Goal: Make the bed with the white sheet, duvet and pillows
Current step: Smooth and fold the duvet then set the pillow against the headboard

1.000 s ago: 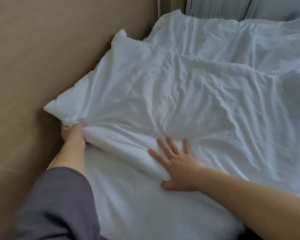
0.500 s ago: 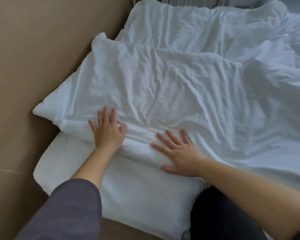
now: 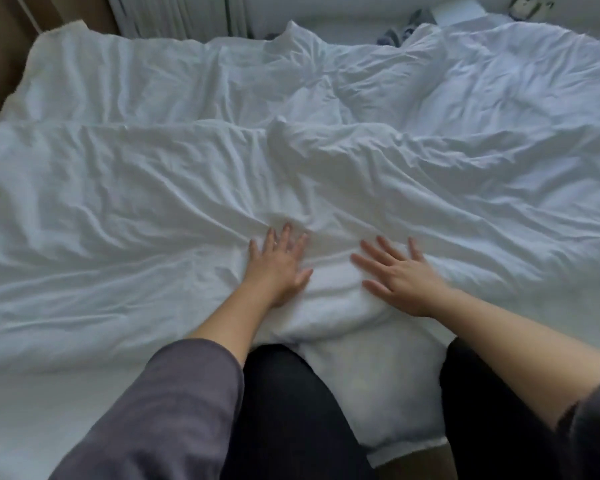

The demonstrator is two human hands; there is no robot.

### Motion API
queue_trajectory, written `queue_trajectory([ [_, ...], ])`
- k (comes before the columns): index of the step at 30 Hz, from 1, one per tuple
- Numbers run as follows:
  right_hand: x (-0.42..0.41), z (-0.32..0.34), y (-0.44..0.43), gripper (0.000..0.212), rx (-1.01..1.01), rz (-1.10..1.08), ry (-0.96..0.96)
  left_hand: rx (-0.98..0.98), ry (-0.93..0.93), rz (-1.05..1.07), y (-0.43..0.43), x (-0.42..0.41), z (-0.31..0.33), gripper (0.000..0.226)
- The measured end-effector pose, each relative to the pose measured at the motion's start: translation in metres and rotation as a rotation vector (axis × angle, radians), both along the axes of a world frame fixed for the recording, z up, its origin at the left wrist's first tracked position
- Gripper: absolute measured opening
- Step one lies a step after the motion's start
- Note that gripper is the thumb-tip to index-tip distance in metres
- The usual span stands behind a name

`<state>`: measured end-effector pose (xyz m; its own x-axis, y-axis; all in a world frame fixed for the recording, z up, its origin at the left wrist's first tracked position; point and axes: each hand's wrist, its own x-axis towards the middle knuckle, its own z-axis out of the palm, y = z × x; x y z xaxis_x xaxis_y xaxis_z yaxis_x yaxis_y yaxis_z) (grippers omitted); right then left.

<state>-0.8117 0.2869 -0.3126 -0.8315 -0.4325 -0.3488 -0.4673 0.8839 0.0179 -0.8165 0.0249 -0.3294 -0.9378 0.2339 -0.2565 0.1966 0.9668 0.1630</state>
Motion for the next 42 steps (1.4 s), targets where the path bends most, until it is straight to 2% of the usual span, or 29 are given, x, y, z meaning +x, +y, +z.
queue_trajectory([
  [2,-0.014,0.005,0.032,0.092,-0.044,-0.093,0.002,-0.024,0.011,-0.040,0.037,-0.016,0.005,0.071],
  [4,-0.032,0.005,0.064,0.067,-0.031,-0.149,-0.028,-0.036,0.006,-0.051,0.071,-0.031,0.009,0.069],
  [5,-0.042,0.006,0.080,0.062,-0.017,-0.141,-0.035,-0.035,0.004,-0.048,0.087,-0.038,0.010,0.068],
  [7,-0.064,0.008,0.108,0.069,-0.018,-0.069,-0.002,-0.028,0.043,-0.037,0.114,-0.055,0.015,0.064],
  [9,-0.094,0.015,0.131,0.081,-0.110,-0.018,0.079,-0.029,0.140,-0.005,0.133,-0.078,0.024,0.058],
  [10,-0.113,0.018,0.142,0.077,-0.169,-0.020,0.126,-0.033,0.186,0.019,0.140,-0.092,0.030,0.055],
  [13,-0.179,0.027,0.173,0.042,-0.333,-0.140,0.243,-0.045,0.261,0.076,0.156,-0.140,0.050,0.051],
  [15,-0.229,0.032,0.194,0.036,-0.372,-0.248,0.231,-0.074,0.260,0.138,0.163,-0.177,0.061,0.049],
  [18,-0.299,0.040,0.220,0.032,-0.351,-0.311,0.151,-0.071,0.196,0.265,0.166,-0.231,0.064,0.050],
  [21,-0.360,0.034,0.229,0.031,-0.306,-0.345,-0.026,-0.070,0.077,0.368,0.166,-0.282,0.062,0.056],
  [22,-0.376,0.030,0.227,0.034,-0.292,-0.314,-0.126,-0.091,0.017,0.382,0.167,-0.295,0.061,0.060],
  [24,-0.398,0.021,0.221,0.055,-0.254,-0.225,-0.331,-0.155,-0.129,0.359,0.170,-0.316,0.057,0.073],
  [26,-0.416,0.011,0.218,0.070,-0.145,-0.182,-0.459,-0.229,-0.307,0.307,0.169,-0.329,0.054,0.082],
  [28,-0.434,0.011,0.221,0.059,-0.041,-0.119,-0.558,-0.325,-0.410,0.259,0.167,-0.336,0.056,0.053],
  [29,-0.445,0.014,0.224,0.043,-0.055,-0.105,-0.563,-0.383,-0.369,0.243,0.166,-0.342,0.061,0.036],
  [30,-0.456,0.023,0.227,0.025,-0.139,-0.123,-0.490,-0.417,-0.249,0.241,0.164,-0.351,0.066,0.026],
  [32,-0.480,0.045,0.234,0.011,-0.355,-0.241,-0.111,-0.423,0.107,0.301,0.162,-0.370,0.073,0.026],
  [33,-0.489,0.051,0.236,0.007,-0.390,-0.289,0.108,-0.388,0.226,0.368,0.164,-0.377,0.072,0.038],
  [34,-0.493,0.053,0.235,0.009,-0.351,-0.306,0.252,-0.344,0.246,0.451,0.166,-0.380,0.070,0.057],
  [35,-0.491,0.049,0.232,0.029,-0.244,-0.318,0.287,-0.298,0.169,0.531,0.172,-0.376,0.064,0.077],
  [36,-0.481,0.041,0.229,0.050,-0.153,-0.326,0.245,-0.246,0.073,0.584,0.181,-0.367,0.053,0.089],
  [37,-0.466,0.027,0.227,0.063,-0.104,-0.319,0.197,-0.192,0.010,0.608,0.190,-0.355,0.037,0.091],
  [42,-0.390,-0.034,0.229,0.060,0.001,-0.266,0.103,-0.096,0.017,0.503,0.199,-0.288,-0.018,0.069],
])
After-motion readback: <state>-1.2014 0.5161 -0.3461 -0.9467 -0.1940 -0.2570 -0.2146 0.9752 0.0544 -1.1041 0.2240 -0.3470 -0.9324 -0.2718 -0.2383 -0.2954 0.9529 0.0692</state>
